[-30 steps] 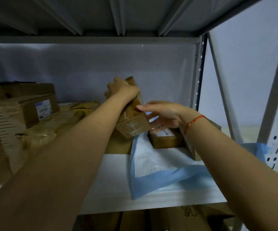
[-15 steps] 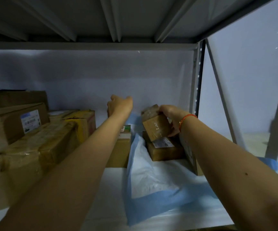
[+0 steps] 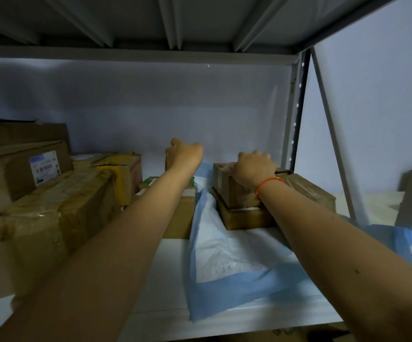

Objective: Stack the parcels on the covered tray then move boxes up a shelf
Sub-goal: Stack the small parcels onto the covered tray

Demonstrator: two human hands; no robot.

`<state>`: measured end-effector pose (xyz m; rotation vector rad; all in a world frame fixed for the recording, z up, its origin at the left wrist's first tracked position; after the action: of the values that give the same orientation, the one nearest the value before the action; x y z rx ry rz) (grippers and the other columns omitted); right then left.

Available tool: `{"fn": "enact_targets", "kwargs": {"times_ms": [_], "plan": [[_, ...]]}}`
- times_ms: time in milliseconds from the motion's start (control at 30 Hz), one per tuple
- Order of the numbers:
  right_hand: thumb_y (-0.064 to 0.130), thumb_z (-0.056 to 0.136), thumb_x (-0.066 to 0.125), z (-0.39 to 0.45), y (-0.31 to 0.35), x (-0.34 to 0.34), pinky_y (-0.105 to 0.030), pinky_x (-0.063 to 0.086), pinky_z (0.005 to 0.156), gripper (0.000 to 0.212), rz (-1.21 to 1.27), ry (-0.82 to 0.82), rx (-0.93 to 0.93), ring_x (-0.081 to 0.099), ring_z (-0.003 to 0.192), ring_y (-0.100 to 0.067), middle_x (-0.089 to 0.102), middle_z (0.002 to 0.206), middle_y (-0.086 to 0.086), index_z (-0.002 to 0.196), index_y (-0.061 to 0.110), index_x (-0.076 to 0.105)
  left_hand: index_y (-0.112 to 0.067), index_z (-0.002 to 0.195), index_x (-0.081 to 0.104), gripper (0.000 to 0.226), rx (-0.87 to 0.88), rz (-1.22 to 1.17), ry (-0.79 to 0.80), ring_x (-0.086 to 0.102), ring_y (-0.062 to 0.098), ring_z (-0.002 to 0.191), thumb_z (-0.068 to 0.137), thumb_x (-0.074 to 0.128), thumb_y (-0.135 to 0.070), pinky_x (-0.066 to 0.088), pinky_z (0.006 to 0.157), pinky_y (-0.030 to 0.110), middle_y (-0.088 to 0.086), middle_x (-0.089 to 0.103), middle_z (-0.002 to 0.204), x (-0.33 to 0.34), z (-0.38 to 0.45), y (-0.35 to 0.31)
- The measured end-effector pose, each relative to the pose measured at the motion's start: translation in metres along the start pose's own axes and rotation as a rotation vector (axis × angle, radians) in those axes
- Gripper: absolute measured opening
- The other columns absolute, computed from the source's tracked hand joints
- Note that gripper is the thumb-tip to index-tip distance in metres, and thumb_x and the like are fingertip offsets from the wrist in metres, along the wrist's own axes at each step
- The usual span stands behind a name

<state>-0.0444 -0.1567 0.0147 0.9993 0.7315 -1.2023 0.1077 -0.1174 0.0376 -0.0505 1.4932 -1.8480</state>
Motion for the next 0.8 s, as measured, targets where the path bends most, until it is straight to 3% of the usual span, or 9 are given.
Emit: {"fn": "enact_targets", "kwargs": {"times_ms": [67,167,300,400,467,533,633,800], "plan": [[0.054,0.094,0.038,0.001,0.005,0.005,-0.048,0.038,0.098,0.051,-0.104,0.069,-0.082,0.038,0.128,-0.036,0.047,0.136,-0.013,0.133,0.023,0.051,-0.003,0.143,0.028,0.053,-0.003,-0.005,-0.013,0.054,0.034,0.113,0.097,0.043,-0.024,0.037,0.073,0.031,0.019,0.044,0.141,-0.002,-0.001,0.002],[0.050,0.095,0.037,0.000,0.006,0.013,-0.050,0.036,0.101,0.047,-0.124,0.167,-0.065,0.039,0.129,-0.037,0.050,0.136,-0.012,0.132,0.024,0.051,-0.001,0.141,0.032,0.049,-0.016,-0.015,-0.065,0.054,0.034,0.113,0.098,0.040,-0.022,0.037,0.073,0.032,0.019,0.046,0.139,-0.012,-0.002,0.006],[0.045,0.096,0.040,-0.006,0.015,0.013,-0.047,0.040,0.095,0.043,-0.110,0.006,-0.106,0.044,0.122,-0.036,0.052,0.129,-0.014,0.127,0.018,0.055,-0.001,0.136,0.038,0.041,-0.052,-0.012,-0.169,0.053,0.034,0.117,0.100,0.035,-0.019,0.036,0.076,0.033,0.018,0.050,0.136,-0.033,-0.001,0.015],[0.047,0.095,0.045,-0.010,0.043,0.013,-0.043,0.044,0.091,0.044,-0.003,-0.119,-0.305,0.049,0.115,-0.036,0.057,0.122,-0.016,0.121,0.014,0.059,-0.003,0.126,0.047,0.037,-0.049,-0.060,-0.218,0.055,0.039,0.113,0.096,0.036,-0.021,0.047,0.093,0.043,0.020,0.056,0.129,-0.048,-0.001,0.025],[0.052,0.093,0.049,-0.014,0.066,0.019,-0.041,0.045,0.093,0.049,0.074,-0.007,-0.462,0.052,0.115,-0.034,0.060,0.123,-0.016,0.123,0.014,0.059,-0.003,0.123,0.048,0.035,-0.059,-0.069,-0.235,0.055,0.039,0.112,0.095,0.036,-0.022,0.047,0.095,0.045,0.020,0.057,0.126,-0.057,-0.003,0.030],[0.060,0.088,0.053,-0.019,0.086,0.029,-0.040,0.045,0.093,0.062,0.068,0.176,-0.519,0.053,0.115,-0.032,0.057,0.127,-0.014,0.130,0.015,0.053,-0.001,0.122,0.049,0.034,-0.058,-0.081,-0.237,0.057,0.039,0.110,0.097,0.036,-0.021,0.048,0.086,0.042,0.020,0.058,0.124,-0.063,-0.006,0.032],[0.071,0.074,0.061,-0.023,0.102,0.046,-0.039,0.045,0.093,0.087,0.006,0.372,-0.487,0.053,0.116,-0.031,0.054,0.130,-0.012,0.134,0.012,0.041,0.003,0.119,0.049,0.033,-0.033,-0.087,-0.241,0.057,0.040,0.107,0.096,0.036,-0.017,0.048,0.081,0.043,0.022,0.058,0.120,-0.071,-0.010,0.035],[0.058,0.063,0.080,-0.019,0.107,0.063,-0.041,0.045,0.101,0.098,0.069,0.494,-0.403,0.053,0.118,-0.030,0.052,0.131,-0.013,0.133,0.008,0.031,0.004,0.102,0.051,0.026,0.033,-0.056,-0.235,0.058,0.041,0.098,0.092,0.038,-0.015,0.047,0.075,0.043,0.029,0.058,0.117,-0.078,-0.017,0.040]]}}
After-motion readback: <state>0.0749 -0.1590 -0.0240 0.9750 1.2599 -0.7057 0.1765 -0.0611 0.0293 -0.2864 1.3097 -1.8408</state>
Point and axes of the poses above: each hand's wrist, its own z-axis towards the middle knuckle, its own x-axis out of the palm, y = z × x, the point moved 2 cm from there along z, towards the middle knuckle
